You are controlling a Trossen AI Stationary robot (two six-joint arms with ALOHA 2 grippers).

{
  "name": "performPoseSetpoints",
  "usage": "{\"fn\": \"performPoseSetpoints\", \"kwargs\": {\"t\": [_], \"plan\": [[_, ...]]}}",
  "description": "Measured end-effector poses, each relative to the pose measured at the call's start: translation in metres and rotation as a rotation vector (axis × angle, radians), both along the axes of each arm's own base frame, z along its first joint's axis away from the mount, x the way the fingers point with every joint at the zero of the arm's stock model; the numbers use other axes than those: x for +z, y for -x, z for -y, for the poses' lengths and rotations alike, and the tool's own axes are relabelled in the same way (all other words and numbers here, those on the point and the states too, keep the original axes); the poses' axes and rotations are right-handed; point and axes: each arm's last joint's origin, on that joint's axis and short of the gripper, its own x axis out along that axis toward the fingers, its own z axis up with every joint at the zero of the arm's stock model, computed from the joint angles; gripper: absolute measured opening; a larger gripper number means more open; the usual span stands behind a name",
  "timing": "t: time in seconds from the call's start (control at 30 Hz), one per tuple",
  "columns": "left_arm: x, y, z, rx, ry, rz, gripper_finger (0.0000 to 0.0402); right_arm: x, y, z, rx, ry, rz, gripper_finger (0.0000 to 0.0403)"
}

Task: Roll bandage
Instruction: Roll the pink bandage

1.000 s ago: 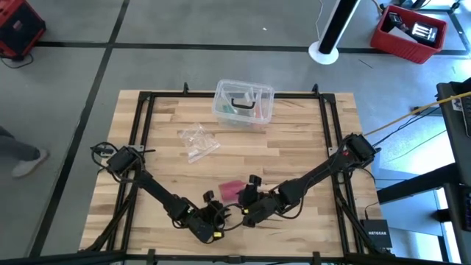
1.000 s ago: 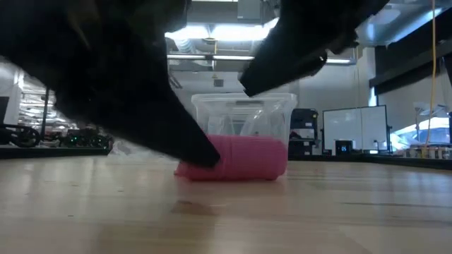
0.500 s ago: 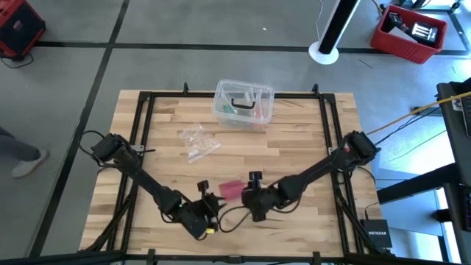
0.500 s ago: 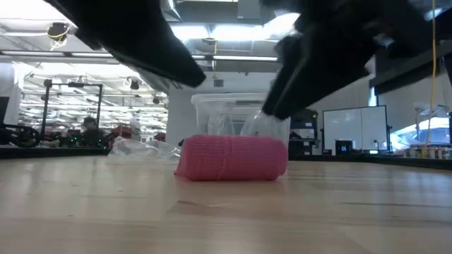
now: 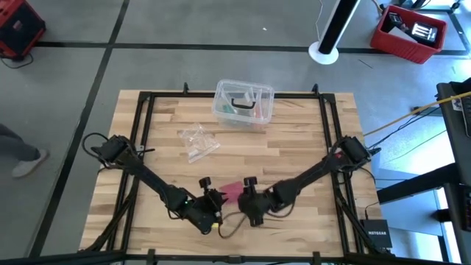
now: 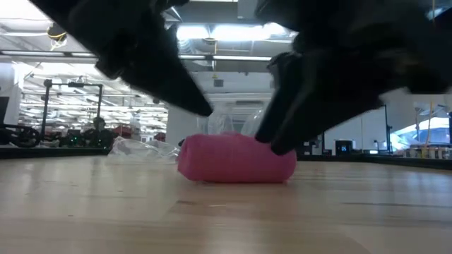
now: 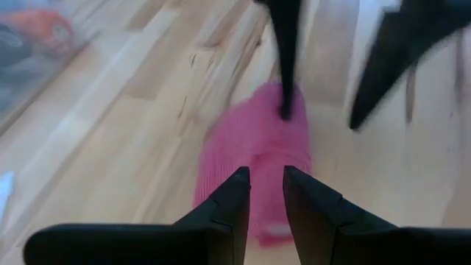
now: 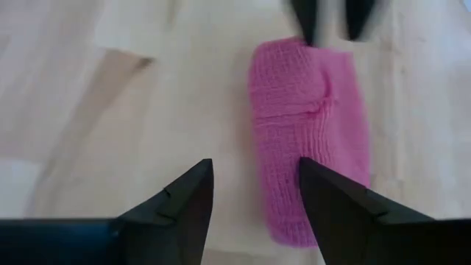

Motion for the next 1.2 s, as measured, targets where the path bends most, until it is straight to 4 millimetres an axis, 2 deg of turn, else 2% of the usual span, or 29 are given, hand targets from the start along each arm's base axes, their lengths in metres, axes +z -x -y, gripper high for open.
{"fn": "performPoseSetpoints", "kwargs": {"t": [0.23,0.53,0.63,0.73,0.83,1.03,1.13,1.2], "plan": [[0.005,-0.009,-0.003,-0.022,-0.009,0.049,0.0076,0.000,0.008,-0.024,0.019,0.037,0.083,0.0202],[0.002,-0.012,-0.010,-0.005,0.033,0.039,0.0076,-0.011,0.012,-0.032,0.001,0.089,0.084,0.0202],[0.001,-0.011,-0.007,-0.034,0.064,0.024,0.0076,-0.006,0.015,-0.037,0.038,0.013,0.073,0.0202],[0.000,-0.009,-0.005,-0.031,0.084,0.025,0.0076,0.002,0.019,-0.047,0.158,-0.147,0.020,0.0202],[-0.005,-0.006,-0.006,-0.009,0.112,0.029,0.0076,0.001,0.027,-0.053,0.191,-0.142,-0.020,0.0202],[-0.015,-0.004,-0.004,0.001,0.142,0.046,0.0076,0.013,0.033,-0.045,0.074,0.040,0.018,0.0202],[-0.008,-0.002,0.002,-0.045,0.109,0.045,0.0076,0.021,0.041,-0.040,0.074,0.024,-0.045,0.0202],[0.004,-0.003,0.003,-0.096,0.046,0.043,0.0076,0.031,0.045,-0.037,0.092,-0.016,-0.074,0.0202]]}}
